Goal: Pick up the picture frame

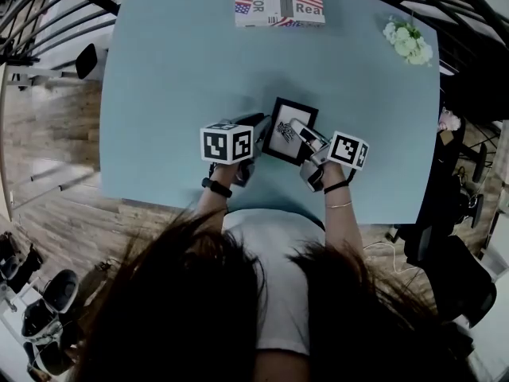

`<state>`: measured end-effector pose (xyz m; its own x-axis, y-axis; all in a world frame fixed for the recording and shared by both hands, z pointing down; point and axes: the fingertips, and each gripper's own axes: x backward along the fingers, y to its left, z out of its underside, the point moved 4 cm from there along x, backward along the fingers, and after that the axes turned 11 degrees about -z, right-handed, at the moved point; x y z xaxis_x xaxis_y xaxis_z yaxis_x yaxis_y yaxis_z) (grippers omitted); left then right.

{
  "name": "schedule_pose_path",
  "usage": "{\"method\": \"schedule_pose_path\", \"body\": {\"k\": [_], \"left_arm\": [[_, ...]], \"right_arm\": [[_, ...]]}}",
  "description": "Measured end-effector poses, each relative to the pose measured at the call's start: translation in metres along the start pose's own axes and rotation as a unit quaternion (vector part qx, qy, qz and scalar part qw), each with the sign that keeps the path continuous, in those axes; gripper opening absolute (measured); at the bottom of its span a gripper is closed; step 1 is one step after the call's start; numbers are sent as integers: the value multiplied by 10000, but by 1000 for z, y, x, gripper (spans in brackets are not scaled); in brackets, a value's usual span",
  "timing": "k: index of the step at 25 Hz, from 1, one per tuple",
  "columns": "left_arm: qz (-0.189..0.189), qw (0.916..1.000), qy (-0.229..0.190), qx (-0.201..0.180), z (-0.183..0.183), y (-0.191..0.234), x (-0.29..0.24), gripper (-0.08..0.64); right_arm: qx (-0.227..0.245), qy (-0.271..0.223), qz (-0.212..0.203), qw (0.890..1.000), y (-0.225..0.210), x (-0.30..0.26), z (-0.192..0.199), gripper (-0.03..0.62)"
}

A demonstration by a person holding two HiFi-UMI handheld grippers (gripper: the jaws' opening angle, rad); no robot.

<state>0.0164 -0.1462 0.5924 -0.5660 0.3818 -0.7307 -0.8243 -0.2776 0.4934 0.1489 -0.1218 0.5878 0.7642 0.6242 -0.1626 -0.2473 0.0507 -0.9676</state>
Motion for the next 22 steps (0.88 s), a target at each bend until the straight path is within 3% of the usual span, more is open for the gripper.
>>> {"method": "schedule_pose_path", "body": {"k": [7, 12, 18, 22], "left_arm": [[82, 9981, -617, -34, -13, -16, 34, 137], [93, 9945, -1024, -198, -20, -30, 67, 136], [51, 9861, -1595, -472, -31, -49, 108, 135], [-40, 9779, -1959, -735, -36, -62, 135, 135]], "right_arm": [[530, -21, -337, 9980, 44, 9, -16, 14], [1134, -50, -352, 9929, 80, 25, -20, 14], [1932, -84, -361, 9805, 123, 51, -18, 14], [2593, -211, -220, 9653, 148, 69, -19, 14]]}}
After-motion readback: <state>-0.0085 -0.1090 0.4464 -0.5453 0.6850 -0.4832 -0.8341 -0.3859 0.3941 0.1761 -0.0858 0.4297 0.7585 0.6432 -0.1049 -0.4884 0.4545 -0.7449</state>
